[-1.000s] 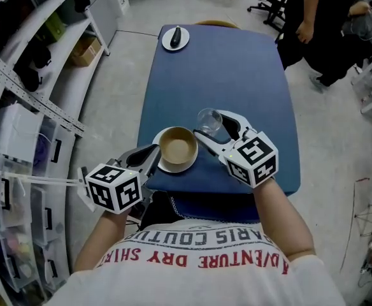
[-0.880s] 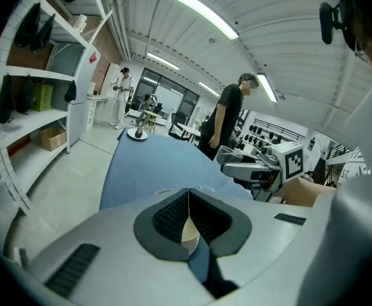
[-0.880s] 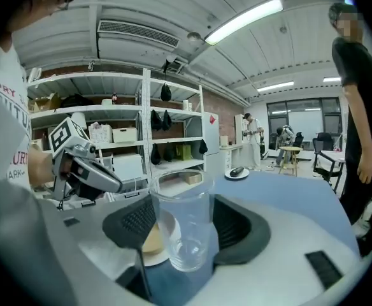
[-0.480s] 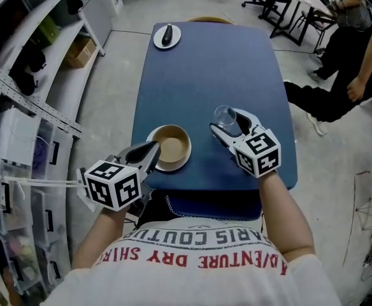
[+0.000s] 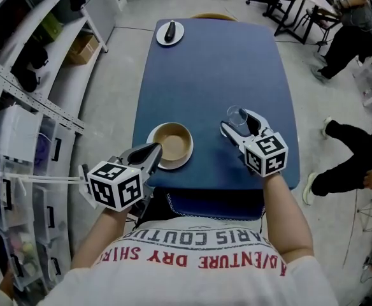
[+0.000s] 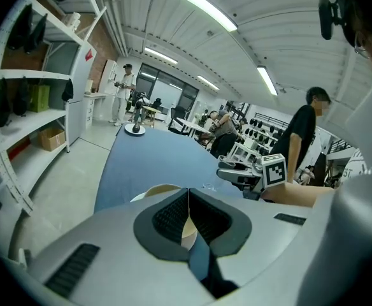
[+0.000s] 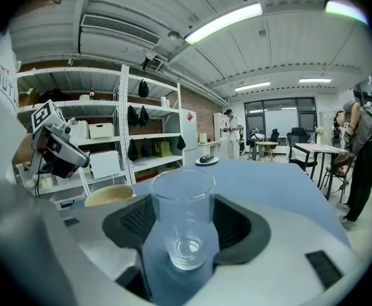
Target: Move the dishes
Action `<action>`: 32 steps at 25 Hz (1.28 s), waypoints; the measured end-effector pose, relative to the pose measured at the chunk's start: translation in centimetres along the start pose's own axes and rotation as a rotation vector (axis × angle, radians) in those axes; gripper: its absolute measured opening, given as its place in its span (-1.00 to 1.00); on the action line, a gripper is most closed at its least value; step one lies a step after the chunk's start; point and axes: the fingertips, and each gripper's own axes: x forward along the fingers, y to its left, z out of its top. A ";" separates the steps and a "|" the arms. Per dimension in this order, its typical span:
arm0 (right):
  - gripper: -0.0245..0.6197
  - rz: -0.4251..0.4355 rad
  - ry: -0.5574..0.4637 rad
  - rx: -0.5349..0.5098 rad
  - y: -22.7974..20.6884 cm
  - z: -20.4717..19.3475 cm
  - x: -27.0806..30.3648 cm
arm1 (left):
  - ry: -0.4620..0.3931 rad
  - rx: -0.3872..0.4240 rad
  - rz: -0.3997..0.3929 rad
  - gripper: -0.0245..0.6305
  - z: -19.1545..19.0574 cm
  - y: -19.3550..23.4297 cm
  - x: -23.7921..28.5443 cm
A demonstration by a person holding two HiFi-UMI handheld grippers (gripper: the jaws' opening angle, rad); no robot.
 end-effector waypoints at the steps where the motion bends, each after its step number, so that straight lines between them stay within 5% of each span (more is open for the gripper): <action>1: -0.03 -0.002 -0.004 -0.003 0.0 0.0 0.0 | 0.000 -0.001 0.003 -0.84 0.0 0.0 0.0; 20: 0.00 -0.059 -0.048 0.028 0.7 0.1 -4.5 | -0.047 -0.029 0.032 -0.84 -0.5 0.4 -1.8; 32: 0.00 0.119 -0.082 -0.052 8.8 1.8 -5.4 | -0.079 -0.064 0.074 -0.84 -1.4 1.0 -3.5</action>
